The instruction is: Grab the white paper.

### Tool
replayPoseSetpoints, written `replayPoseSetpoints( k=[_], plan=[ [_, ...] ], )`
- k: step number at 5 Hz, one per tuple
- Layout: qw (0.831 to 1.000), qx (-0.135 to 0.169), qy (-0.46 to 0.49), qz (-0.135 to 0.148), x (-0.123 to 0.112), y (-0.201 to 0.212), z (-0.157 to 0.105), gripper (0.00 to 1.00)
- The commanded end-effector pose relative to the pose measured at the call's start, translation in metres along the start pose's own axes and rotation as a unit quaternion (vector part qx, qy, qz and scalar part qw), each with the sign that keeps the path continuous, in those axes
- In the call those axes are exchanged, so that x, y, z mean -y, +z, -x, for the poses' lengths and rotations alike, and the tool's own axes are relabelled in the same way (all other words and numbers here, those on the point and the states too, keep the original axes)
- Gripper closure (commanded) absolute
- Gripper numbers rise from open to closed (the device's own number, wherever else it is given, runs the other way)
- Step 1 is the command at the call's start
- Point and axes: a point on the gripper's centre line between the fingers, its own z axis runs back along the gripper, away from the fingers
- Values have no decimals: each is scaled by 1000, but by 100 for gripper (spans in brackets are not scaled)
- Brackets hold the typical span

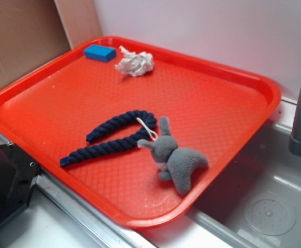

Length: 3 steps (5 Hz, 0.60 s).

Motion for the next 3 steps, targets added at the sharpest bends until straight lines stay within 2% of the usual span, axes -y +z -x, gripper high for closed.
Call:
replayPoseSetpoints(
  k=[1, 2, 3],
  plan=[
    [1000, 0, 0, 0, 0, 0, 0, 0],
    [997, 37, 66, -26, -3, -12, -14, 0],
    [988, 76, 133, -27, -11, -21, -29, 0]
  ],
)
